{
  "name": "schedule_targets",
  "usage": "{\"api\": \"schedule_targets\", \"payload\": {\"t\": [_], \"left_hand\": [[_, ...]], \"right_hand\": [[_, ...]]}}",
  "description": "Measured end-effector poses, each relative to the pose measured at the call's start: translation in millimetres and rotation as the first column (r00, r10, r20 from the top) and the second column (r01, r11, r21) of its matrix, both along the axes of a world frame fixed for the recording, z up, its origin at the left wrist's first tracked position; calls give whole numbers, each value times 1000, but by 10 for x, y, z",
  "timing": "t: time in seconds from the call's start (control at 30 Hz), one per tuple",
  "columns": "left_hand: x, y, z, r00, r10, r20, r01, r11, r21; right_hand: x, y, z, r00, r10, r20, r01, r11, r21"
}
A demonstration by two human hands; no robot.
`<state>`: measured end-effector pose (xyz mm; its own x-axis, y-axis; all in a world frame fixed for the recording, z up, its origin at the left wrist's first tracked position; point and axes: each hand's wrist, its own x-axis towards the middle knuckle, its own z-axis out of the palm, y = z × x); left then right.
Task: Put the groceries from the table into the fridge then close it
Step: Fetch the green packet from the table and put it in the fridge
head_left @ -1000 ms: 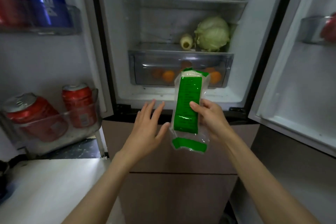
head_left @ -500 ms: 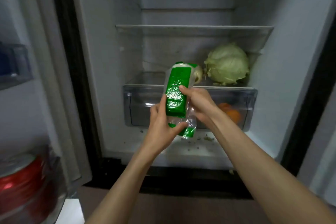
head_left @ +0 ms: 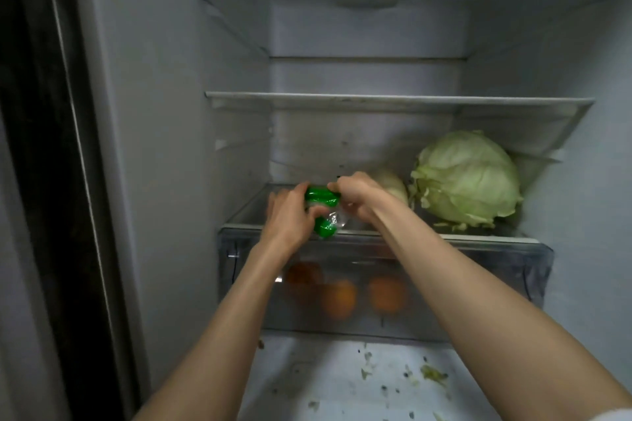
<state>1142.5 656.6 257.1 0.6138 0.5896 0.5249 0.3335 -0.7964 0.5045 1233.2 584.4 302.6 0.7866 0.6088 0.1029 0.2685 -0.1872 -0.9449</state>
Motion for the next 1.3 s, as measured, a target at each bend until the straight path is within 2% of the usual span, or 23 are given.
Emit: {"api": "schedule_targets", "payload": {"t": [0.2,0.33,0.47,0.6,0.7,0.8,0.9,1.03,1.2,1.3], "left_hand": [[206,190,51,995,34,-90,-33,999,12],[318,180,125,988,60,-139,-61,998,0],[418,195,104,964,102,-245,-102,995,10],[481,199,68,940,162,-299,-146,987,73],[514,219,139,943,149,-297,-135,988,70],[523,257,169,951,125,-282,-112,992,63],[521,283,151,941,109,-321,-97,994,55],[460,273,195,905,120,-409,-83,991,107],[178,58,255,957,104,-272,-45,976,215],[-93,-186,243,974,39,-222,13,973,229]], "right_hand": [[223,211,-42,999,-46,26,47,998,-37],[289,237,-2,967,-56,249,103,978,-181],[296,192,53,887,111,448,88,912,-401],[309,199,7,822,279,496,65,820,-568],[312,202,2,768,342,541,108,764,-636],[294,218,-40,675,425,603,185,694,-696],[288,183,-82,593,452,667,269,669,-693],[278,14,-76,462,413,785,405,689,-601],[180,-389,-69,337,325,884,477,751,-457],[31,-684,-94,339,260,904,460,792,-400]]}}
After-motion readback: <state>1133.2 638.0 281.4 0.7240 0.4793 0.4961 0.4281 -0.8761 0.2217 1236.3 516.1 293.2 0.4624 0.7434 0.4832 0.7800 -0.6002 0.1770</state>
